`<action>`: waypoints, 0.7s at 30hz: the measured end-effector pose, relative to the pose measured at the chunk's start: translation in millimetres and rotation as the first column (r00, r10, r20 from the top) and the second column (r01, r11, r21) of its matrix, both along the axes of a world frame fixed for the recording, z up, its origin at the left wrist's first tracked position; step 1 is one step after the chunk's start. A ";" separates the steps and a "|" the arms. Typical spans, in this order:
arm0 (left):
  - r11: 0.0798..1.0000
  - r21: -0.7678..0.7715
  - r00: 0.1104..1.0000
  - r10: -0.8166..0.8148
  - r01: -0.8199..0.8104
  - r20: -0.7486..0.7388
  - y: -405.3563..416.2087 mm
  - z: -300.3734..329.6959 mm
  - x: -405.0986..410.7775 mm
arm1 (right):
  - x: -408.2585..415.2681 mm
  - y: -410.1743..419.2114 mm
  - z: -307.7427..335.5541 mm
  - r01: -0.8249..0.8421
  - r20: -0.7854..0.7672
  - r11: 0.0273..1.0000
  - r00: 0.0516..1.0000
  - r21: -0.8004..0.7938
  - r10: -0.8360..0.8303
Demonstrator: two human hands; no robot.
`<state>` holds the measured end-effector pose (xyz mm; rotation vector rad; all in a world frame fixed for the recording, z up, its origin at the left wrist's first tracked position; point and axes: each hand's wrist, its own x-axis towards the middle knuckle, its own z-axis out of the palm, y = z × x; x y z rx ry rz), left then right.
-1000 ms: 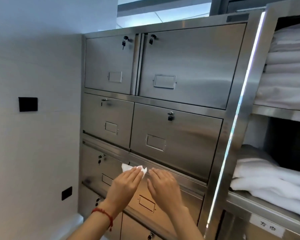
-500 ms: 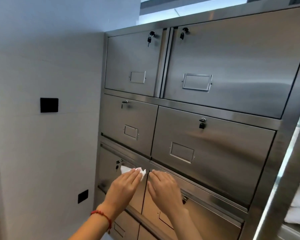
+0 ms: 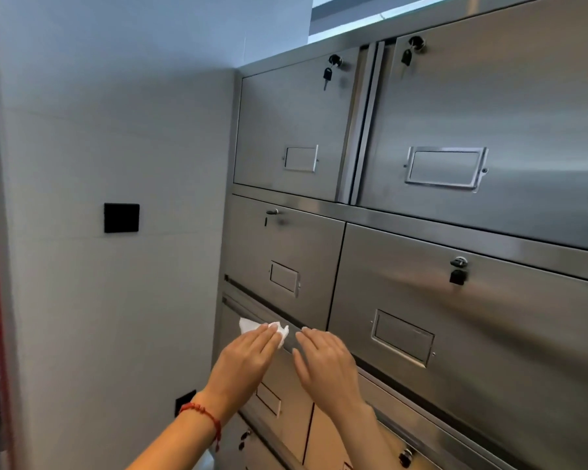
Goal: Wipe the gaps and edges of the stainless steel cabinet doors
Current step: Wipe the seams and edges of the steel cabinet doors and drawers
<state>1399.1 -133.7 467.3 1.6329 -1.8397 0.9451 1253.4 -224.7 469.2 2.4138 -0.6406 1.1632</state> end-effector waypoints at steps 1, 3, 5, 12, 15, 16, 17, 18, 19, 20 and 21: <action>1.000 0.000 1.000 0.001 -0.001 0.004 -4.5 -0.4 3.1 | 4.2 -5.0 -0.4 -0.005 -0.002 1.000 1.000 -0.001 0.005; 1.000 0.008 1.000 0.006 -0.007 0.009 -12.7 -1.5 9.4 | 12.4 -14.5 -1.4 -0.007 -0.005 1.000 1.000 0.006 0.007; 1.000 0.017 1.000 0.014 -0.014 0.010 -19.9 -2.2 17.1 | 21.2 -22.6 -2.4 -0.001 -0.006 1.000 1.000 0.019 0.001; 0.999 0.035 1.000 0.013 -0.013 0.005 -49.2 -5.0 58.7 | 58.4 -47.7 0.1 0.006 0.000 1.000 1.000 0.015 -0.006; 0.999 0.039 1.000 -0.013 0.013 -0.004 -61.0 -8.5 77.4 | 74.8 -54.3 -1.0 0.041 -0.003 0.999 0.999 0.022 -0.041; 0.999 0.044 1.000 -0.031 0.031 -0.004 -66.6 -9.0 86.5 | 82.4 -57.2 -0.5 0.060 0.003 0.998 0.998 0.027 -0.060; 0.998 0.050 0.999 -0.043 0.043 -0.002 -71.1 -9.7 93.8 | 88.7 -58.7 -0.5 0.076 0.007 0.996 0.997 0.035 -0.077; 0.997 0.055 0.998 -0.055 0.055 -0.001 -76.0 -9.4 99.7 | 93.7 -60.2 0.1 0.088 0.007 0.995 0.996 0.042 -0.089; 0.996 0.061 0.997 -0.071 0.071 0.004 -82.8 -8.1 108.9 | 101.6 -63.2 1.3 0.102 0.004 0.994 0.995 0.038 -0.102; 0.994 0.063 0.996 -0.086 0.085 0.008 -88.8 -7.5 117.7 | 109.2 -65.5 1.8 0.115 0.007 0.993 0.993 0.032 -0.116; 0.993 0.061 0.995 -0.103 0.102 0.011 -94.9 -6.0 125.4 | 115.8 -67.5 3.1 0.131 0.010 0.991 0.991 0.030 -0.132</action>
